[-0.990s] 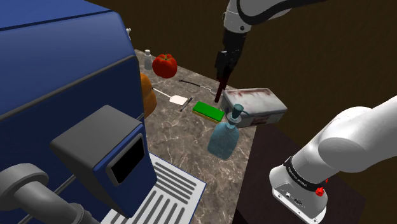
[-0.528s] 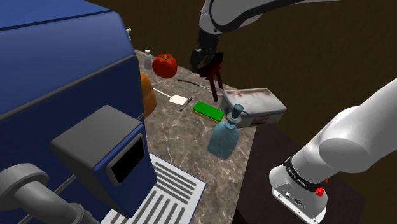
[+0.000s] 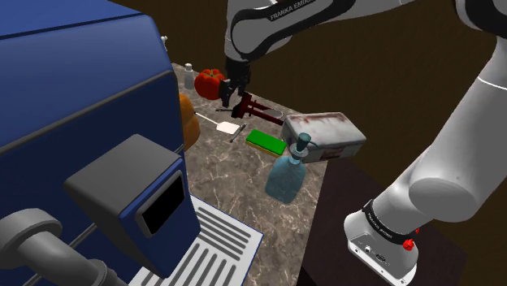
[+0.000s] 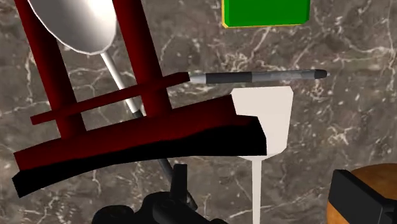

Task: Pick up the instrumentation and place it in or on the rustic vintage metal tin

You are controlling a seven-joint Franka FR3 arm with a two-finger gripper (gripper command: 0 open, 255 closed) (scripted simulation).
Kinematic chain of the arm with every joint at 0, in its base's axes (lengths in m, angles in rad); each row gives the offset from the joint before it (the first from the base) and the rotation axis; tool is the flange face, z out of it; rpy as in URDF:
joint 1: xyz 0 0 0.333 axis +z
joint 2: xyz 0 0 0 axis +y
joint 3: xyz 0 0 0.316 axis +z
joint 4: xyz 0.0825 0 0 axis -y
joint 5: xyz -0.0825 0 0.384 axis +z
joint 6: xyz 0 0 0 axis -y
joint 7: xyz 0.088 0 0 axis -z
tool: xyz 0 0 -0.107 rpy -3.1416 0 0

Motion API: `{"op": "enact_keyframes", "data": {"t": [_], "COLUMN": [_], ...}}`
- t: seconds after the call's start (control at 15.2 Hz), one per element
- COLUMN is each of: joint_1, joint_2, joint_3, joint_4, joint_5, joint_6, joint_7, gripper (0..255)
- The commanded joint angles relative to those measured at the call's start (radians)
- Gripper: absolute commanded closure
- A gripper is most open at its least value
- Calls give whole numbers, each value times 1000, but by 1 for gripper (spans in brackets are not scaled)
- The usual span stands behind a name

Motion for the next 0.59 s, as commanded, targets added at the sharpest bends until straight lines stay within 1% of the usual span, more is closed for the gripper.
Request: {"op": "enact_keyframes", "data": {"t": [0.0, 0.46, 0.53], "joint_1": [12, 70, 74], "joint_2": [69, 328, 344], "joint_3": [4, 10, 10], "joint_4": [58, 333, 352], "joint_5": [-14, -64, -66], "joint_6": [12, 18, 16], "joint_7": [4, 11, 11], "gripper": [0, 0, 0]}}
